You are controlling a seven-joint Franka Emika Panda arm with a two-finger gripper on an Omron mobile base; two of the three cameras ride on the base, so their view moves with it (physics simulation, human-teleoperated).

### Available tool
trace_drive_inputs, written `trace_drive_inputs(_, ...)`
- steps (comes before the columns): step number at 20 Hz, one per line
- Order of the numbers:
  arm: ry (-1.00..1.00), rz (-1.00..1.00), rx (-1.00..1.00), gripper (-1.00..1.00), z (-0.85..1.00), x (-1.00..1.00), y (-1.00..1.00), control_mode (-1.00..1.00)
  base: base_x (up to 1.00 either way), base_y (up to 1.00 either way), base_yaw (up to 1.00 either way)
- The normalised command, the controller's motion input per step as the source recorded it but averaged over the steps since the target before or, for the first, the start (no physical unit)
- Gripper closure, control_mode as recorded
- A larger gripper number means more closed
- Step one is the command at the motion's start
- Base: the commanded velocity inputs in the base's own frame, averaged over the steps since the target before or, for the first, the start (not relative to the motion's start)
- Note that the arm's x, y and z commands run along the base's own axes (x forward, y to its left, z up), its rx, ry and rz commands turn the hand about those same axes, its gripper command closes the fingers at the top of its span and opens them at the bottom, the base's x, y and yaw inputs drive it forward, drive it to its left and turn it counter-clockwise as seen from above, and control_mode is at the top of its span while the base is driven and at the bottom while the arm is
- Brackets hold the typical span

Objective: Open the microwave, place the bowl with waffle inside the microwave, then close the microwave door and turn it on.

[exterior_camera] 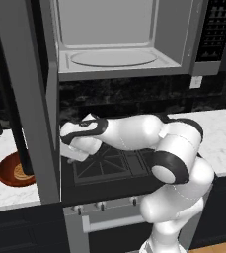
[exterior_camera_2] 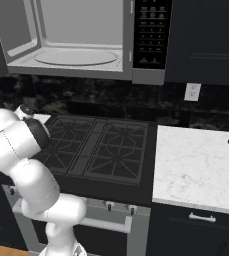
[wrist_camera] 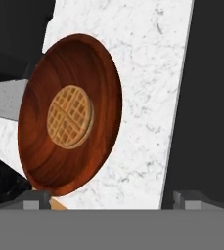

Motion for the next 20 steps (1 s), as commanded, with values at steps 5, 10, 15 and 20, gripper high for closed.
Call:
trace_drive_inputs(5, 0.00, 0.00, 0.00, -1.00, -0.08, 0.02, 0.36, -1.00, 0.00, 0.00, 0.00)
trace_drive_inputs(10, 0.00, 0.00, 0.00, -1.00, -0.27, 0.14, 0.12, -1.00, 0.00, 0.00, 0.00)
trace_drive_inputs(15, 0.00, 0.00, 0.00, -1.00, -0.27, 0.16, 0.19, -1.00, 0.00, 0.00, 0.00)
trace_drive_inputs(20, 0.00, 0.00, 0.00, -1.00, -0.29, 0.13, 0.30, -1.00, 0.00, 0.00, 0.00)
